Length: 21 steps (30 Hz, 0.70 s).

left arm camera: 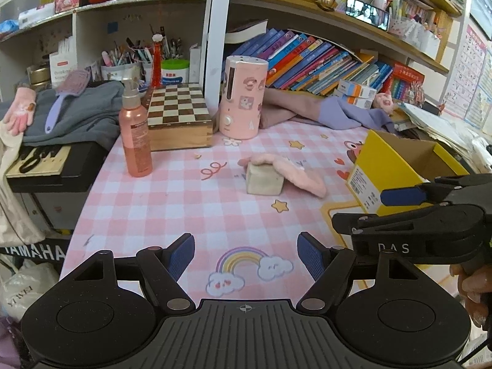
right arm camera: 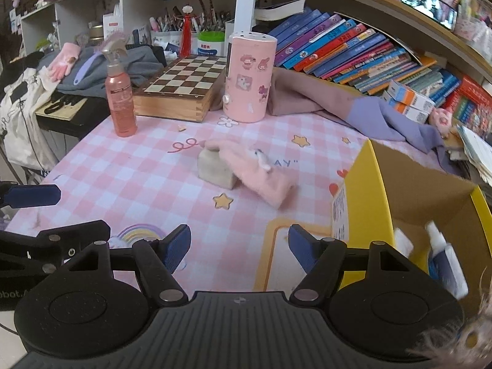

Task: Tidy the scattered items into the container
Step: 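Move both tools toward the beige block and pink plush bunny, then grasp the pink plush bunny with the right gripper while the left gripper grasps the beige block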

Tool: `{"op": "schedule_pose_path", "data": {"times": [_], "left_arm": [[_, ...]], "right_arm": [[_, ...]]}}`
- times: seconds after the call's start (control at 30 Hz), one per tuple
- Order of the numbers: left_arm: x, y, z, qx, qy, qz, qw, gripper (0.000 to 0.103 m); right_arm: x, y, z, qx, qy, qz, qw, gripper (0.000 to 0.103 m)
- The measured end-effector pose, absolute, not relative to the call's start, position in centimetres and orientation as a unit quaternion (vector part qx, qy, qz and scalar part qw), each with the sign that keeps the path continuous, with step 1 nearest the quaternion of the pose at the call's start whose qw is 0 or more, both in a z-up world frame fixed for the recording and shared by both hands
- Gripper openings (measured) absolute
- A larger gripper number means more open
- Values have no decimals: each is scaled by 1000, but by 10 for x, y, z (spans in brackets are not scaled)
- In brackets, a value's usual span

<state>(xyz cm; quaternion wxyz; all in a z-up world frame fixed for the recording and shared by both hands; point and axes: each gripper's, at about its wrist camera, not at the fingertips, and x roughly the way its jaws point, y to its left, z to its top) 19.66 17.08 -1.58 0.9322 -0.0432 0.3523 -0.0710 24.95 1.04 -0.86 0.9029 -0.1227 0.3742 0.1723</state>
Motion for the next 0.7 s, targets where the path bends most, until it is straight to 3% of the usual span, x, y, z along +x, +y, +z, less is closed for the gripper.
{"op": "schedule_pose_path", "data": {"times": [0.53,0.7], "left_arm": [[263,161,-41,-35,382,-57,922,76],[283,154,-52,-27,393,-62,917,76]], "right_arm": [[361,36,-35,-144,444,206,860,68],[391,40,-56,-164,475,183,845,58]]}}
